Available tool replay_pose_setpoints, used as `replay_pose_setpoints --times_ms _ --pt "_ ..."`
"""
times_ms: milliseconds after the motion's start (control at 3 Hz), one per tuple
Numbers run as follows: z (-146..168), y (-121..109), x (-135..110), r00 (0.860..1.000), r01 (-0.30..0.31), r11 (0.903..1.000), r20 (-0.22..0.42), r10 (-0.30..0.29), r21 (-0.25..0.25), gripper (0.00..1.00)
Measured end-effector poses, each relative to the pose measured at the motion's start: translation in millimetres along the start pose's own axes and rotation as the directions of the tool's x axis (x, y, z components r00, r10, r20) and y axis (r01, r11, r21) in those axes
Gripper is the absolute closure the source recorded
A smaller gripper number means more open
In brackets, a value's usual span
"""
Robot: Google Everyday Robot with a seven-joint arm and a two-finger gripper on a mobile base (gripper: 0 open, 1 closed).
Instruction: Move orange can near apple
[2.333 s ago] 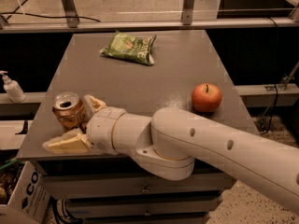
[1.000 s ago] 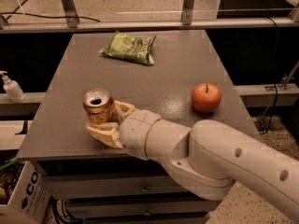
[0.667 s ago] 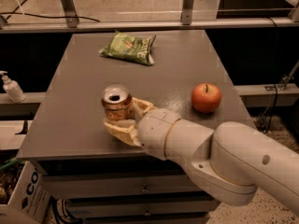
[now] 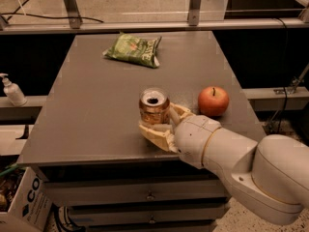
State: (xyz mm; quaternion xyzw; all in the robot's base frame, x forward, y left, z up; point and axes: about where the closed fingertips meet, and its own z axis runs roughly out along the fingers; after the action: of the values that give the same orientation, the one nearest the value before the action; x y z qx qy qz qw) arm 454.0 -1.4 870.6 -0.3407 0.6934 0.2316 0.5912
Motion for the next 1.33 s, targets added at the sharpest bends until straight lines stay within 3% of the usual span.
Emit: replay_pose_setpoints --times_ms 667,1333 --pt "-49.3 -36.2 16.6 1.0 -0.026 0.9914 -0.003 0.027 0.128 1.0" --pt "-100.6 -67.0 17.2 1.0 -0.024 0.9657 0.006 0.023 0.259 1.0"
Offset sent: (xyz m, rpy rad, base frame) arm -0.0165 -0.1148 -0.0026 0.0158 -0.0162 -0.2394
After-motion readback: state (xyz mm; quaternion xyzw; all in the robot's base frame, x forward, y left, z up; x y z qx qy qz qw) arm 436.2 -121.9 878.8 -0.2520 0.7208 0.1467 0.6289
